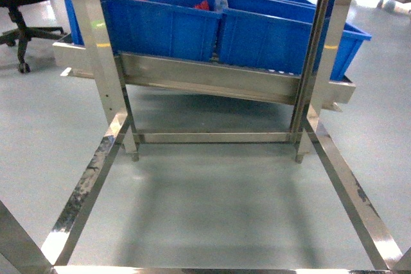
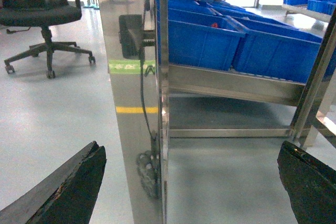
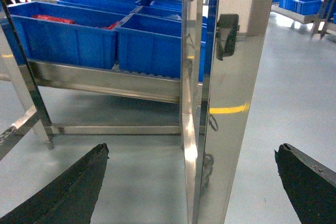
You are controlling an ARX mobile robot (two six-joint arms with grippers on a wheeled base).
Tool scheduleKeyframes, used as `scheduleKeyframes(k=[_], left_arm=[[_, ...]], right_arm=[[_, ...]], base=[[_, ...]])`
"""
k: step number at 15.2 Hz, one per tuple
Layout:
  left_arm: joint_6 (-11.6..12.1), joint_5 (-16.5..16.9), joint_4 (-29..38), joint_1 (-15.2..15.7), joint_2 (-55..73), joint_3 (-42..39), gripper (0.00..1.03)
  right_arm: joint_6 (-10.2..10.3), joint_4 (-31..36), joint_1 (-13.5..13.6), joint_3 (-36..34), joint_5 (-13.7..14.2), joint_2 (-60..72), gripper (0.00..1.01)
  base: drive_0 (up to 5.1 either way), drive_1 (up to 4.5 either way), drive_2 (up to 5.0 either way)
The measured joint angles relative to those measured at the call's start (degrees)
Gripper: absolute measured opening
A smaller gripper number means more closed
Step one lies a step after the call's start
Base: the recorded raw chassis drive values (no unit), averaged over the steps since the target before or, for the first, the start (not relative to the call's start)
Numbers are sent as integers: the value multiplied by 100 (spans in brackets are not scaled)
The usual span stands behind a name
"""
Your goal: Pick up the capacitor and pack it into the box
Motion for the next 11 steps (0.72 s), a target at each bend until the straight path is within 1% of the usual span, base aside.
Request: scheduleKeyframes(k=[11], left_arm=[[0,-2,0,0,0,0,98]], right_arm=[[9,2,0,2,-7,0,98]], base=[[0,0,0]])
